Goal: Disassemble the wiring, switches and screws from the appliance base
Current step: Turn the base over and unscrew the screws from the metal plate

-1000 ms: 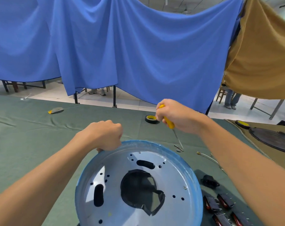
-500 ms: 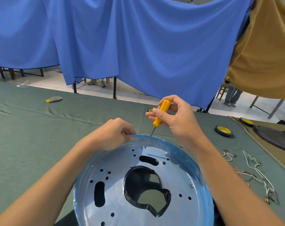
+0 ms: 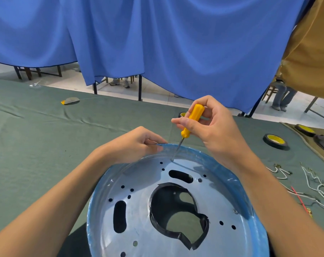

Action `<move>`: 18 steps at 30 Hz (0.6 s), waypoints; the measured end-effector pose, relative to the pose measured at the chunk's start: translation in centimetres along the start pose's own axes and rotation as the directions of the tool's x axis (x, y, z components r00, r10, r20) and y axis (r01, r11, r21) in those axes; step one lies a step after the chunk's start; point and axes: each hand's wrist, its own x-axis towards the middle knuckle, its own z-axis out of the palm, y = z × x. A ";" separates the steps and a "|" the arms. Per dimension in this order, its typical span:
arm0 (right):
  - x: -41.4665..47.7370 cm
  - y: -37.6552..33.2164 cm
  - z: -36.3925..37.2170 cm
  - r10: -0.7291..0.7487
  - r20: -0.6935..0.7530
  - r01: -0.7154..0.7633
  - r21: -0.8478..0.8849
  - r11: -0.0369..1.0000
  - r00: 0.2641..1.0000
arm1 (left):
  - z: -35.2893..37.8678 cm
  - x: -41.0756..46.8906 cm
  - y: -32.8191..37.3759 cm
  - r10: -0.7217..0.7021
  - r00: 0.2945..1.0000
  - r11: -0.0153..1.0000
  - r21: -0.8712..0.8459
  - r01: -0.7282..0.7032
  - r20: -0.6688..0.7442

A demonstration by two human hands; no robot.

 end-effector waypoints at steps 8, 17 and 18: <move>0.0 -0.2 0.0 -0.041 -0.036 0.036 -0.126 0.991 0.999 | 0.0 0.0 0.0 -0.016 1.000 1.000 -0.007 0.016 0.001; -0.4 -0.1 -0.1 -0.029 -0.041 0.026 -0.085 0.996 0.999 | 0.1 -0.2 0.1 -0.012 1.000 1.000 0.006 0.012 0.003; -0.4 -0.1 -0.2 -0.031 -0.040 0.027 -0.093 0.995 0.999 | 0.1 -0.3 0.2 -0.011 1.000 1.000 0.005 0.011 0.002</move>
